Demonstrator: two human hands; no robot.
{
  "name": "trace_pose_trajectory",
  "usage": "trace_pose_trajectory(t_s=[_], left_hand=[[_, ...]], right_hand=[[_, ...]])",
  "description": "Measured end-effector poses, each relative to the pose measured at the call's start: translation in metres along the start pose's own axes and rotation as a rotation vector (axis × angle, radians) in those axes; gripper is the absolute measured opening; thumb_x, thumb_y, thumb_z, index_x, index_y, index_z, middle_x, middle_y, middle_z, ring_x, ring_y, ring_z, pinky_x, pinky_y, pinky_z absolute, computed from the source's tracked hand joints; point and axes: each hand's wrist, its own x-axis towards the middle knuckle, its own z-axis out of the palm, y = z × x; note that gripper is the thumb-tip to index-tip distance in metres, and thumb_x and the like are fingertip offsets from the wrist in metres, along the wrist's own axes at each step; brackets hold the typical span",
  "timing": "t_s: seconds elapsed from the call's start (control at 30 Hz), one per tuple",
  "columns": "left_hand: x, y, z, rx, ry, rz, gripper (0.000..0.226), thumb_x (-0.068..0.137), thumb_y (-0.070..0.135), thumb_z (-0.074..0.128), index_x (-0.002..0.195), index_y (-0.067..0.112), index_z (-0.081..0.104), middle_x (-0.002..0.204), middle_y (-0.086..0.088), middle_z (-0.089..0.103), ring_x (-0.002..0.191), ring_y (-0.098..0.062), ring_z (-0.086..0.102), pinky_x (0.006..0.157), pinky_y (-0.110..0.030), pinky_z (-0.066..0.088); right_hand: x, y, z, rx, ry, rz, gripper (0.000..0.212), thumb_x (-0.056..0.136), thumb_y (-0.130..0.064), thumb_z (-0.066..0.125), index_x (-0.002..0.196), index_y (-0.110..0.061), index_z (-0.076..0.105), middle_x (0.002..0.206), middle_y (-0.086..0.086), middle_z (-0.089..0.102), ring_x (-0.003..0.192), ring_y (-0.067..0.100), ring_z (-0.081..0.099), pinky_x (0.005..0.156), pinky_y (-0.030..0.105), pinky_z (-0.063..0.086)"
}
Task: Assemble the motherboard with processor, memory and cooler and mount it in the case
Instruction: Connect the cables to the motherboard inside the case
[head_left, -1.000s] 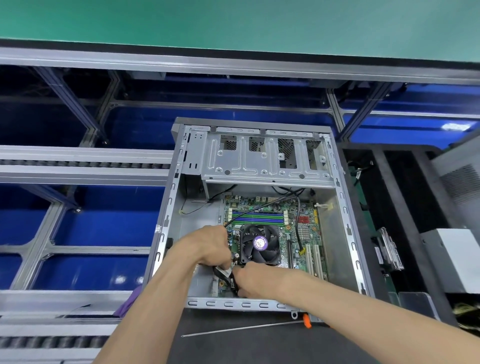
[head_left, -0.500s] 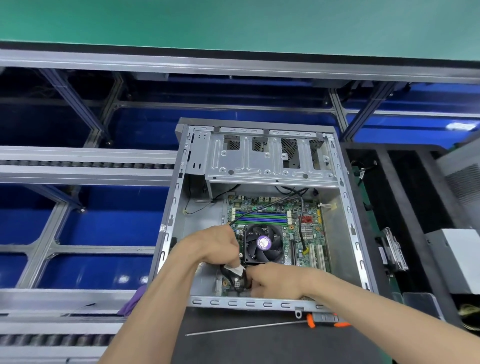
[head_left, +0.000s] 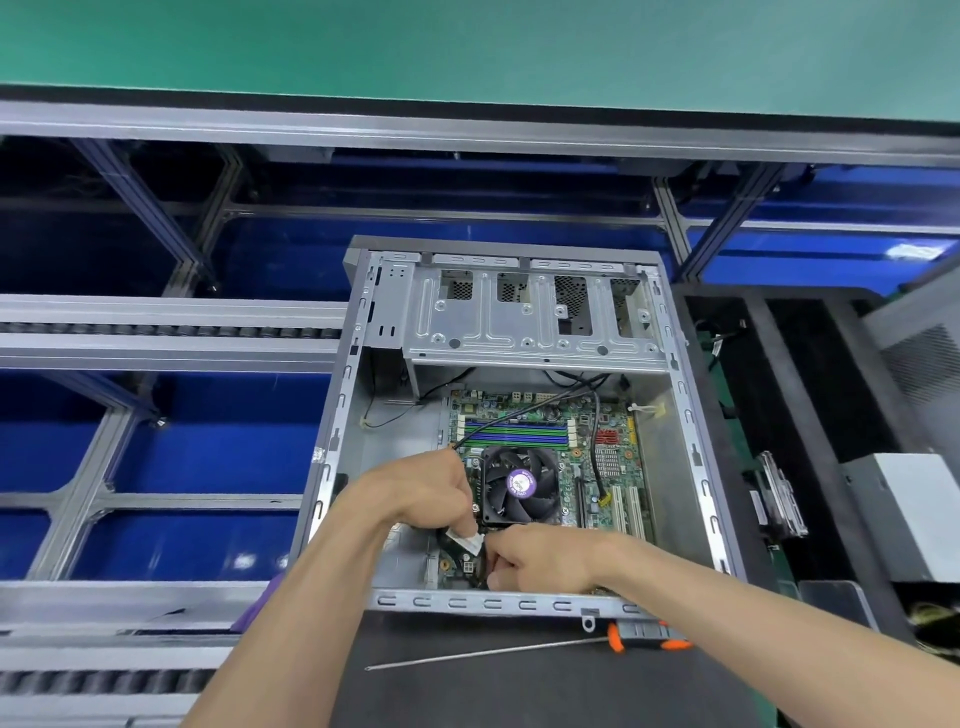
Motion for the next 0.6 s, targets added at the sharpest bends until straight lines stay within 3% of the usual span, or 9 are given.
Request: trace_pose_trajectory(t_s=[0.1, 0.2, 0.3, 0.4, 0.5, 0.6], left_hand=[[0.0009, -0.0002, 0.0009, 0.012, -0.003, -0.002, 0.010, 0.081, 0.014, 0.069, 0.081, 0.004, 0.072, 0.075, -0.001, 0.067, 0.054, -0.010, 0.048, 0.046, -0.019, 0.036], [0.0019, -0.0008, 0.0015, 0.014, -0.023, 0.013, 0.007, 0.081, 0.015, 0.067, 0.075, 0.014, 0.063, 0.064, -0.005, 0.048, 0.058, -0.020, 0.039, 0.051, -0.026, 0.029], [0.0036, -0.0020, 0.0023, 0.027, -0.022, 0.015, 0.005, 0.081, 0.017, 0.068, 0.077, 0.016, 0.065, 0.065, -0.004, 0.048, 0.061, -0.021, 0.040, 0.055, -0.028, 0.030], [0.0049, -0.0041, 0.0034, 0.036, -0.021, 0.008, 0.010, 0.082, 0.018, 0.069, 0.077, 0.009, 0.069, 0.069, -0.003, 0.055, 0.061, -0.019, 0.045, 0.055, -0.027, 0.035], [0.0064, -0.0041, 0.0032, 0.045, -0.024, 0.019, 0.005, 0.079, 0.018, 0.068, 0.078, 0.014, 0.067, 0.075, -0.004, 0.055, 0.068, -0.020, 0.048, 0.063, -0.030, 0.039], [0.0056, -0.0025, 0.0027, 0.059, -0.014, 0.014, 0.006, 0.076, 0.016, 0.066, 0.076, 0.019, 0.061, 0.068, -0.003, 0.047, 0.060, -0.020, 0.039, 0.053, -0.026, 0.031]], right_hand=[[0.0007, -0.0031, 0.0020, -0.072, 0.037, -0.007, 0.014, 0.102, -0.017, 0.047, 0.096, -0.004, 0.045, 0.095, 0.013, 0.051, 0.085, 0.024, 0.047, 0.069, 0.033, 0.035], [-0.0003, -0.0044, 0.0026, -0.090, 0.066, -0.022, 0.014, 0.102, -0.016, 0.049, 0.097, -0.003, 0.045, 0.097, 0.020, 0.057, 0.083, 0.026, 0.048, 0.067, 0.035, 0.035], [0.0007, -0.0043, 0.0029, -0.084, 0.062, -0.019, 0.017, 0.101, -0.017, 0.050, 0.099, 0.000, 0.049, 0.105, 0.026, 0.062, 0.082, 0.026, 0.049, 0.069, 0.037, 0.037], [0.0048, -0.0058, 0.0040, -0.081, 0.062, -0.006, 0.023, 0.101, -0.016, 0.050, 0.097, 0.006, 0.054, 0.091, 0.024, 0.057, 0.079, 0.026, 0.048, 0.065, 0.034, 0.034], [0.0070, -0.0061, 0.0055, -0.106, 0.078, 0.003, 0.023, 0.100, -0.016, 0.050, 0.087, 0.003, 0.052, 0.080, 0.017, 0.051, 0.076, 0.028, 0.047, 0.064, 0.034, 0.032], [0.0094, -0.0055, 0.0077, -0.126, 0.084, 0.015, 0.029, 0.100, -0.016, 0.050, 0.075, -0.001, 0.047, 0.071, 0.017, 0.049, 0.074, 0.030, 0.047, 0.063, 0.035, 0.032]])
